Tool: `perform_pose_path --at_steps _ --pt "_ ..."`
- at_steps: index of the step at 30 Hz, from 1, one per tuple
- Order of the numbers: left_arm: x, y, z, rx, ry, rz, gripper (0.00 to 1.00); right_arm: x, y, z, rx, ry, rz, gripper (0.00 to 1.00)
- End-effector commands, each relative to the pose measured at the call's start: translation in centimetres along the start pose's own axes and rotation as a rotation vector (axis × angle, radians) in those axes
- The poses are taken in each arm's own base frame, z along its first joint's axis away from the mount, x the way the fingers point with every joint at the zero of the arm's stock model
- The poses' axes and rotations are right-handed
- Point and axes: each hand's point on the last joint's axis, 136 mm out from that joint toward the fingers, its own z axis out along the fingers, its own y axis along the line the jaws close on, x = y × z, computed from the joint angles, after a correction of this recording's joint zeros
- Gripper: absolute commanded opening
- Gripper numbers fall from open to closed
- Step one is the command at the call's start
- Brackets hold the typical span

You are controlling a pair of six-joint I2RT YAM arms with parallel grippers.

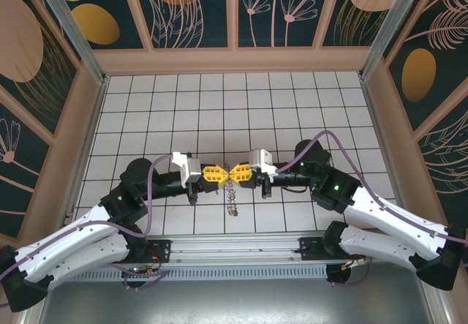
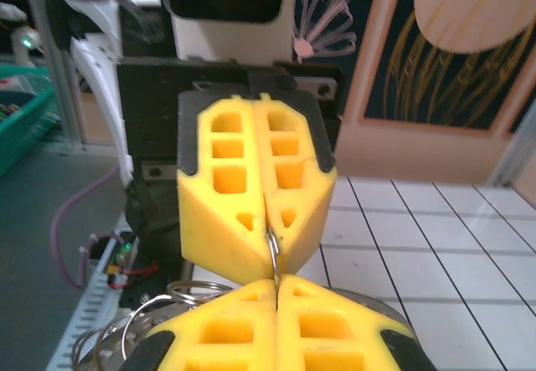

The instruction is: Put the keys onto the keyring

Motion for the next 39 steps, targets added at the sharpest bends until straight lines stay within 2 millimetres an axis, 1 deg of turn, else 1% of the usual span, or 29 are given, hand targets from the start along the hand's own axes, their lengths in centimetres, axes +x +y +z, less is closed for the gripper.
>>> perform_pose_path --at_steps 1,3,5,8,9,10,11,12,14,17,19,22,24,26,28,33,37,39 --pt "0.7 1.8 0.3 -0.102 0.098 0.021 0.15 -0.8 -1.7 0.4 0.064 0.055 -0.033 0.0" --pt "1.7 2.6 0.4 -0.145 0.159 0.022 0.24 -0.2 -2.4 0.7 0.088 0.107 -0.034 0.0" --pt "2.4 3.5 0.4 -0.185 0.207 0.021 0.26 0.5 -3.0 1.0 0.106 0.163 -0.034 0.0" --pt "3.7 4.6 0.5 -0.236 0.279 0.014 0.26 1.7 -3.6 1.6 0.119 0.248 -0.034 0.0" --pt "4.3 4.9 0.6 -0.245 0.308 0.013 0.24 2.1 -3.7 1.8 0.119 0.277 -0.034 0.0" --pt "4.7 5.1 0.7 -0.251 0.333 0.01 0.18 2.3 -3.8 1.9 0.117 0.297 -0.035 0.0" --pt "5.3 5.3 0.8 -0.253 0.358 0.008 0.08 2.4 -3.8 1.9 0.114 0.311 -0.036 0.0" --pt "5.8 5.3 1.0 -0.251 0.379 0.006 0.0 2.3 -3.8 2.0 0.109 0.318 -0.039 0.0" --pt "6.6 5.5 1.2 -0.249 0.405 0.0 0.0 2.0 -3.7 2.0 0.097 0.314 -0.039 0.0" --pt "6.8 5.4 1.4 -0.237 0.398 -0.003 0.0 1.8 -3.4 2.0 0.094 0.306 -0.043 0.0" --pt "6.4 5.2 1.6 -0.226 0.368 -0.003 0.0 1.7 -3.0 1.9 0.084 0.281 -0.045 0.0" --pt "5.1 4.6 1.6 -0.203 0.297 -0.004 0.0 1.2 -1.9 1.6 0.053 0.218 -0.037 0.0" --pt "4.1 4.0 1.5 -0.178 0.239 -0.003 0.0 1.0 -1.3 1.3 0.039 0.175 -0.031 0.12" --pt "3.1 3.1 1.3 -0.141 0.176 -0.001 0.0 0.7 -0.9 0.9 0.037 0.138 -0.026 0.22" --pt "1.9 2.2 1.0 -0.105 0.107 0.011 0.0 0.6 -0.7 0.5 0.043 0.116 -0.018 0.26" --pt "-0.8 -0.8 -0.1 0.029 -0.06 0.044 0.0 0.8 -0.1 -0.4 0.046 0.072 0.011 0.27" --pt "-1.7 -1.8 -0.4 0.082 -0.099 0.054 0.0 0.3 0.7 -1.0 0.019 0.028 0.014 0.25" --pt "-2.0 -2.1 -0.6 0.096 -0.115 0.057 0.0 0.0 0.8 -1.3 0.026 0.012 0.013 0.25"
